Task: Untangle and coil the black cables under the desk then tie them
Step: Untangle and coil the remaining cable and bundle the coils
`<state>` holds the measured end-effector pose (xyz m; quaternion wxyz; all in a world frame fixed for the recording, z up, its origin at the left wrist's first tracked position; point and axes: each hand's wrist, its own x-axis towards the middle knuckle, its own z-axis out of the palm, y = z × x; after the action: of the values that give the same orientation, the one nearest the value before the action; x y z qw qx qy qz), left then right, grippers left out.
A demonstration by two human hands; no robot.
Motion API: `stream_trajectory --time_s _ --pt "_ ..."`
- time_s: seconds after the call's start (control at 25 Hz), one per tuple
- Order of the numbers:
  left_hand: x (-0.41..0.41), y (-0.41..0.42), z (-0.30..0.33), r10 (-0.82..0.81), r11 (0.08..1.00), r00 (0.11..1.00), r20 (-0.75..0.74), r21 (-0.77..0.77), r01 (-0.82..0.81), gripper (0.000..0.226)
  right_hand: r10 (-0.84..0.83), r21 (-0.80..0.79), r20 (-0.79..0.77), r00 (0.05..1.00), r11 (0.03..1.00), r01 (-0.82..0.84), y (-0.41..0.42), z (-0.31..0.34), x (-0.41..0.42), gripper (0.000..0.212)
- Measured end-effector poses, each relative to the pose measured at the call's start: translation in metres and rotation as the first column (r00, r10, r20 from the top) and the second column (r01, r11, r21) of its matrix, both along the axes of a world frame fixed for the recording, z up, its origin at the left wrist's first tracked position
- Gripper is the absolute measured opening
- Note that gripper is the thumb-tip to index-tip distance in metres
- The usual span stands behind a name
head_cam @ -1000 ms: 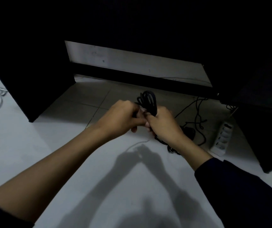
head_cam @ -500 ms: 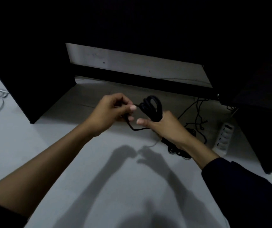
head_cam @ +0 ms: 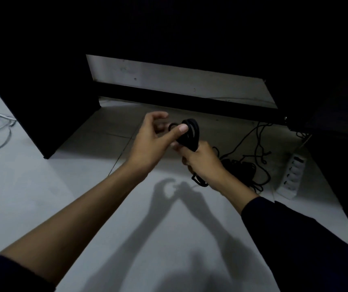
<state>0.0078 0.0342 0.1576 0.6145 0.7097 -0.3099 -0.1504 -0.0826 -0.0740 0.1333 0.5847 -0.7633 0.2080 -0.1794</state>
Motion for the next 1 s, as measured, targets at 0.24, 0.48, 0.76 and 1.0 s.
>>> stream_trajectory --time_s 0.24,0.48,0.76,1.0 --pt "0.002 -0.008 -0.017 -0.300 0.948 0.846 -0.440 -0.039 0.316 0.058 0.233 0.242 -0.037 0.972 0.945 -0.218 -0.002 -0.002 0.014 0.027" --pt "0.020 -0.015 -0.009 -0.468 0.866 0.711 -0.525 -0.111 0.488 0.038 0.356 0.335 -0.025 0.934 0.883 -0.328 -0.008 -0.005 0.020 0.022" --pt "0.031 -0.003 -0.011 -0.532 0.841 0.769 -0.353 -0.117 0.528 0.040 0.355 0.127 -0.036 0.934 0.929 -0.348 -0.008 -0.012 0.021 0.006" --pt "0.034 -0.010 -0.012 -0.450 0.892 0.845 -0.288 -0.194 0.408 0.029 0.318 0.233 0.037 0.947 0.919 -0.318 0.001 -0.001 0.030 0.020"
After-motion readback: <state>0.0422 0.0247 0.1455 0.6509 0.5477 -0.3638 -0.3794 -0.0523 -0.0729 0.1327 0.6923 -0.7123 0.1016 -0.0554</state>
